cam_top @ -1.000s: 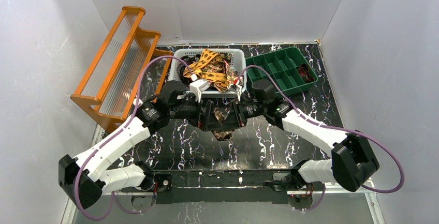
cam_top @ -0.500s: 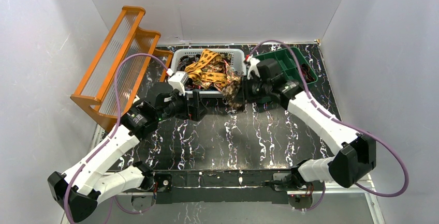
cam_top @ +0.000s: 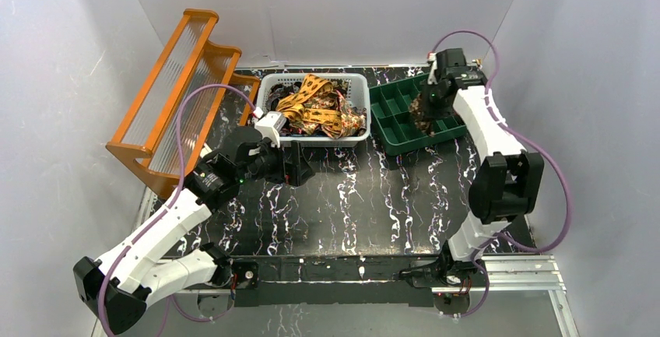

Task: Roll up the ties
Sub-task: Place the tie in the storage box.

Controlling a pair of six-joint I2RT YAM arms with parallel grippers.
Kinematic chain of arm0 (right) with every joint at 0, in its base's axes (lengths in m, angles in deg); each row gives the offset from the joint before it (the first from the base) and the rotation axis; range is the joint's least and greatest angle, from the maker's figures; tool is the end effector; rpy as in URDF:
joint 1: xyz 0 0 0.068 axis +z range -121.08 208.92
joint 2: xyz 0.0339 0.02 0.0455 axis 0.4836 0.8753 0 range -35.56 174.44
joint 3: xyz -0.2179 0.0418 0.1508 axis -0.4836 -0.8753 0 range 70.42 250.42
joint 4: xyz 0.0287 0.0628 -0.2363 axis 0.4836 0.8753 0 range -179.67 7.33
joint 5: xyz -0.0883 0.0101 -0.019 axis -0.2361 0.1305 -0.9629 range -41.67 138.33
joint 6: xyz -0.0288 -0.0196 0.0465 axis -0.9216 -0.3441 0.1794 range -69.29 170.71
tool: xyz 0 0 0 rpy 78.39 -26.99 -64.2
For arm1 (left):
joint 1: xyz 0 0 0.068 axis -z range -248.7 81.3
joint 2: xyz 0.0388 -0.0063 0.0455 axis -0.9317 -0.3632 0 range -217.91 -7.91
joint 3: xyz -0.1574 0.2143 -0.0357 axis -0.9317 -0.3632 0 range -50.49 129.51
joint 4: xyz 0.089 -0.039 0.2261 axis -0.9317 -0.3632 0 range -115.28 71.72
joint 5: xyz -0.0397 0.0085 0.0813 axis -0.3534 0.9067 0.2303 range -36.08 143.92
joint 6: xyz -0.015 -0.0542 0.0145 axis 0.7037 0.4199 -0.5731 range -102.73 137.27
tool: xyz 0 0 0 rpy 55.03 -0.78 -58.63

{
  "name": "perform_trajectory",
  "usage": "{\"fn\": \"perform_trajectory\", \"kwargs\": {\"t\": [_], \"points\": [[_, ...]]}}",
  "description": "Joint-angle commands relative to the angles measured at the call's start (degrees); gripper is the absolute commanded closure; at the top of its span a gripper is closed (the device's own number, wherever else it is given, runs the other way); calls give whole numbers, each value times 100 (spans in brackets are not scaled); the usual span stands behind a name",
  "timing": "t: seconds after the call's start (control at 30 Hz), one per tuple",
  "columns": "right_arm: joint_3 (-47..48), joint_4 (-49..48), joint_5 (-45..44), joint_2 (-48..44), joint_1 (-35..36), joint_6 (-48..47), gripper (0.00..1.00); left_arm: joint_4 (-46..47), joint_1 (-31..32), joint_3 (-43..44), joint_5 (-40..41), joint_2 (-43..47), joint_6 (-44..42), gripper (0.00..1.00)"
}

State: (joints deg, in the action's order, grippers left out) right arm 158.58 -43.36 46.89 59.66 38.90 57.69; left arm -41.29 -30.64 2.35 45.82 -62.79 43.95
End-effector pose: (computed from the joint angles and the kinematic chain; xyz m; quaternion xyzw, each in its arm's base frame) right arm 0.3417 0.0592 0.3104 -0.0209 0.9491 0.0346 0.3125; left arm 0.1582 -0.1315 0.3286 0.1212 0.8336 -0.3371 0.4205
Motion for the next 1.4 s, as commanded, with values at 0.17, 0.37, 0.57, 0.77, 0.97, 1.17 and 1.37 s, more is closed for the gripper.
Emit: {"fn": "perform_trajectory", "kwargs": {"t": [0.17,0.37,0.57,0.77,0.97,1.17,1.37], "points": [[1376,543,333,1035,-1138,-1364,99,103,-21,-176,-457,101,-86,2],[1915,689,574,1526,-1406,-1535,99,33,-23,-204,-541,3,-275,2],[2000,748,530,1859,-1415,-1630,99,32,-18,-154,-646,-190,-405,2],[2063,663,355,2133,-1419,-1611,99,67,-23,-160,-666,-273,-474,2],[2020,609,213,2240,-1437,-1580,99,113,-19,-219,-644,-261,-488,2],[2001,556,306,2217,-1587,-1497,99,116,-20,-206,-649,-311,-547,2],[2140,513,599,2184,-1694,-1445,99,168,-20,-216,-673,-349,-542,2]]}}
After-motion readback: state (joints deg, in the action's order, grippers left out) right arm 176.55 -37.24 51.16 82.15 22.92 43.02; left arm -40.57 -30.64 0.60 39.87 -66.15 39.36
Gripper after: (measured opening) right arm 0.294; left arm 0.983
